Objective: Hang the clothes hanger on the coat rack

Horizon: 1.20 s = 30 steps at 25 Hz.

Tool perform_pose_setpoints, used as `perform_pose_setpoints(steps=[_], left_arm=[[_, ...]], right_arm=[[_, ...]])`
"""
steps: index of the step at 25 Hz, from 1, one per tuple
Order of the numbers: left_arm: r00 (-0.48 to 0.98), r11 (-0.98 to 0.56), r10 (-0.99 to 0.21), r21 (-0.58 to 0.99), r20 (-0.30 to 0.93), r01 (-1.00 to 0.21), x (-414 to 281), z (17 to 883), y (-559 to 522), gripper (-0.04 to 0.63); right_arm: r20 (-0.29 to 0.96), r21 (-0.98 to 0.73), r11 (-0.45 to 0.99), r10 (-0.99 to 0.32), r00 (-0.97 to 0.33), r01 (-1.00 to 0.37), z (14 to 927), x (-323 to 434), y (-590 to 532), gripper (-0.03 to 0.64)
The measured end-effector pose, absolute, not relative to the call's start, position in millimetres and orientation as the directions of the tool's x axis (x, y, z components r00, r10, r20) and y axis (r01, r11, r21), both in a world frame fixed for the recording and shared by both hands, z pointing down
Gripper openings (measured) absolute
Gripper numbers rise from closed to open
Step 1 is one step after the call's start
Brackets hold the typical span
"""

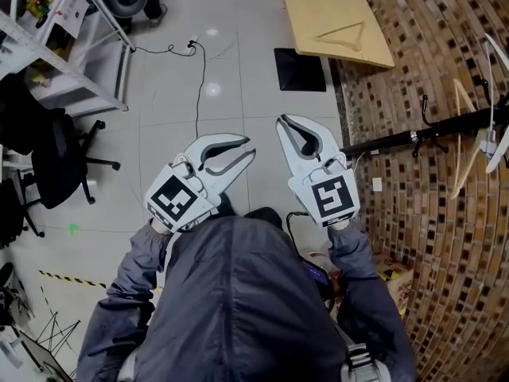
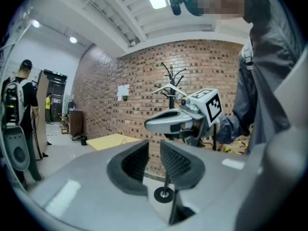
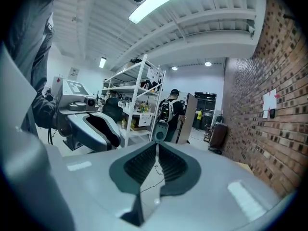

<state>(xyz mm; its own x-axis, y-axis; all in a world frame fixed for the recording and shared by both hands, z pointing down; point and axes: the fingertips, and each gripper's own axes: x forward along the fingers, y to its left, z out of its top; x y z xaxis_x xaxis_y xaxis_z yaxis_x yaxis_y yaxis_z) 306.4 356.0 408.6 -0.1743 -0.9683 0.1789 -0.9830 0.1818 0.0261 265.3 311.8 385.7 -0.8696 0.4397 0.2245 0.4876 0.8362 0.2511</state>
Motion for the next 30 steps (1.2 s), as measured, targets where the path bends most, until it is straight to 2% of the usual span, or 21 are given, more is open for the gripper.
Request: perform_pose_setpoints(steps=[6,13,22,30], left_arm=[[-0.24,0.256,-0.956,0.079,0.168,-0.963,271,412,386,0.054],[-0.257,0.276,-0.952,0.102,0.168,-0.956,215,420,364,0.054],[-0.276,0.297,-0.944,0.102,0.182,-0.949,87,419,310,0.054],[-0.263,0.284,-0.941,0.078,0.212,-0.956,16,428,287,0.054]], right_arm=[[0.251,0.214,0.819,0.48,-0.841,0.532,397,233,346,0.008],[0.255,0.196,0.828,0.474,-0.842,0.526,401,178,319,0.008],[0.228,0.2,0.824,0.488,-0.843,0.531,401,57,263,0.008],[0.232,0.197,0.822,0.49,-0.84,0.534,402,-14,236,0.008]])
